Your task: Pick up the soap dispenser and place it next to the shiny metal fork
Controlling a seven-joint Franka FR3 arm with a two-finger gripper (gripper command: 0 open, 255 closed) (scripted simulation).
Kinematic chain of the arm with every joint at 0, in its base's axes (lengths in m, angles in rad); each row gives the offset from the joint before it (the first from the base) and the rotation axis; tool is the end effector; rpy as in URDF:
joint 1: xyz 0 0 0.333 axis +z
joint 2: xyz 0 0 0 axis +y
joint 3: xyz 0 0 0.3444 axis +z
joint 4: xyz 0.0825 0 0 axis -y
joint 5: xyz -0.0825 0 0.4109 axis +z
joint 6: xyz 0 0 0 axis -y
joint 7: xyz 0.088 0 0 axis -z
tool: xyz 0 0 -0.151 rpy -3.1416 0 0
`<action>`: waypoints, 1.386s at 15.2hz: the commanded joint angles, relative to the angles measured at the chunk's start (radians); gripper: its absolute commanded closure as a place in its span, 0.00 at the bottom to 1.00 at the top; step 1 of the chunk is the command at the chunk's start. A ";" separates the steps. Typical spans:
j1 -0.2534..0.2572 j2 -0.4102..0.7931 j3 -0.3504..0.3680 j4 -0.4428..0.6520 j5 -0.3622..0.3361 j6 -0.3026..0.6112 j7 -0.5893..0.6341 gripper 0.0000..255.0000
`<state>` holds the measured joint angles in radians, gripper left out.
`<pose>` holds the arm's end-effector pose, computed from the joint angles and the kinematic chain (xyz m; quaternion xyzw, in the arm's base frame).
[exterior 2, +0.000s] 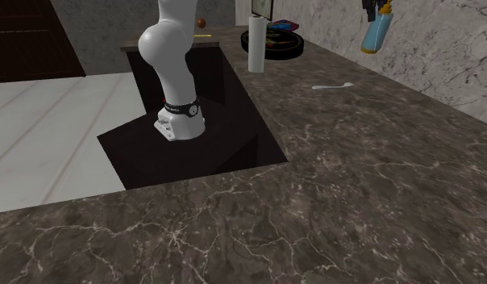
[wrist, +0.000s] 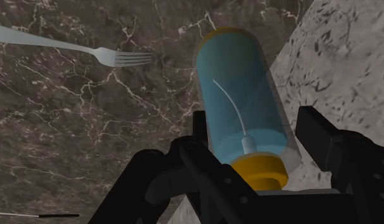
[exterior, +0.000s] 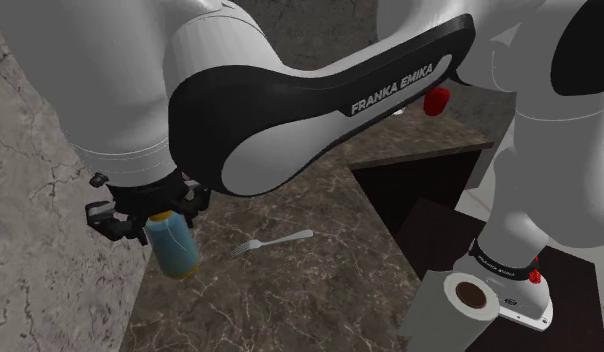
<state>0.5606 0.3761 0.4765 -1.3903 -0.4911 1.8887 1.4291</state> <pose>0.4592 0.5661 0.5145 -0.9722 0.1562 -0.1727 0.0244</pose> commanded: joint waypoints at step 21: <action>-0.015 0.029 -0.021 -0.201 -0.052 0.214 0.087 1.00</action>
<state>0.5459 0.4059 0.4554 -1.5898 -0.5424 2.1014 1.5155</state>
